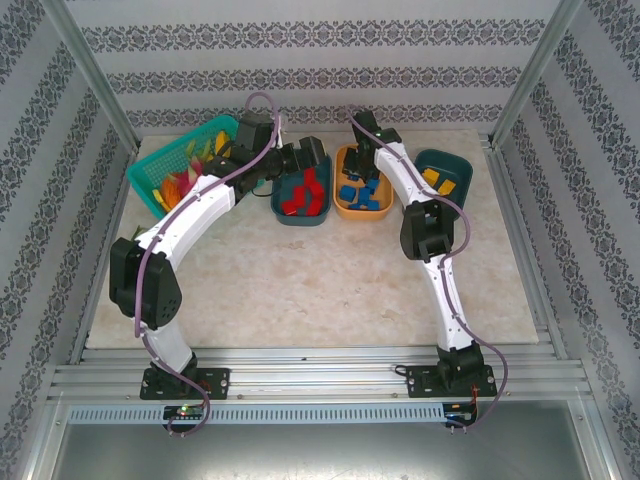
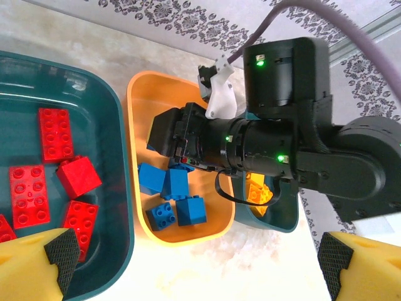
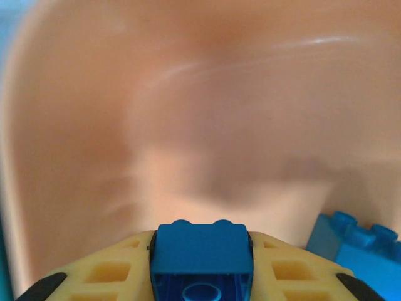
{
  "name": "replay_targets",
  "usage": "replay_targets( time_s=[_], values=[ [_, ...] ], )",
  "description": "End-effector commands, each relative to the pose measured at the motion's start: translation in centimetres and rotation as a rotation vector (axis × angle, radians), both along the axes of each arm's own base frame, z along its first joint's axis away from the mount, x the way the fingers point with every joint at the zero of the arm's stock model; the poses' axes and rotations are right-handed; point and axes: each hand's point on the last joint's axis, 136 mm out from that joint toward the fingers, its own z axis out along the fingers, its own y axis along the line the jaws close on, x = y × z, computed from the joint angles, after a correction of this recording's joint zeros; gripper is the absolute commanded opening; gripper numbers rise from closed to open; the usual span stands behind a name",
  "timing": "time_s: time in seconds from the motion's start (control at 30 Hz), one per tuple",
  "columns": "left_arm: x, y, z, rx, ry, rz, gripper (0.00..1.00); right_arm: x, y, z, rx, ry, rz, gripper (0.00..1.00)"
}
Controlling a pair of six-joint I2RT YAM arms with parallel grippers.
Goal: Sort the legos into containers by color
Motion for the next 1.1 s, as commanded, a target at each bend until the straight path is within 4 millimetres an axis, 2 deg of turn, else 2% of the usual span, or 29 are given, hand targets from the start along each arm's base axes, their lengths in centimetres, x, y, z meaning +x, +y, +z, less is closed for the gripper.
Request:
replay_targets(
  time_s=[0.0,0.13,0.23,0.33,0.43,0.57,0.6,0.67,0.8,0.93,1.07],
  values=[
    [0.8,0.3,1.7,-0.005,-0.065,0.002,1.0,0.3,-0.4,0.2,0.024,0.005,-0.031,0.38],
    [0.7,0.5,1.9,-0.005,-0.066,0.008,1.0,0.6,-0.3,0.8,0.049,-0.006,-0.036,0.47],
    [0.5,0.7,2.4,-0.007,-0.071,0.01,1.0,0.7,-0.2,2.7,0.061,-0.035,-0.031,0.53],
    [0.0,0.8,2.9,-0.005,-0.075,0.013,1.0,1.0,0.0,6.1,0.08,-0.095,-0.021,0.56],
    [-0.7,1.2,3.5,0.002,-0.079,0.012,1.0,0.7,-0.2,10.4,0.083,-0.167,-0.018,0.57],
    [-2.5,2.1,4.4,0.019,-0.085,0.018,1.0,-0.9,-0.3,16.8,0.072,-0.272,-0.004,0.57],
    [-3.0,2.5,4.6,0.024,-0.086,0.022,1.0,-1.5,-0.4,17.7,0.063,-0.286,-0.002,0.57],
    [-4.2,3.2,5.0,0.035,-0.086,0.027,1.0,-3.4,-0.7,20.0,0.055,-0.315,0.002,0.57],
    [-7.0,4.8,5.4,0.059,-0.085,0.049,1.0,-7.8,-1.4,22.2,0.033,-0.346,-0.001,0.57],
    [-10.1,6.9,5.5,0.094,-0.077,0.081,1.0,-13.8,-2.8,23.5,0.009,-0.388,-0.011,0.58],
    [-13.5,9.1,4.7,0.142,-0.054,0.113,1.0,-20.5,-4.5,23.4,-0.035,-0.417,-0.001,0.63]
  ],
)
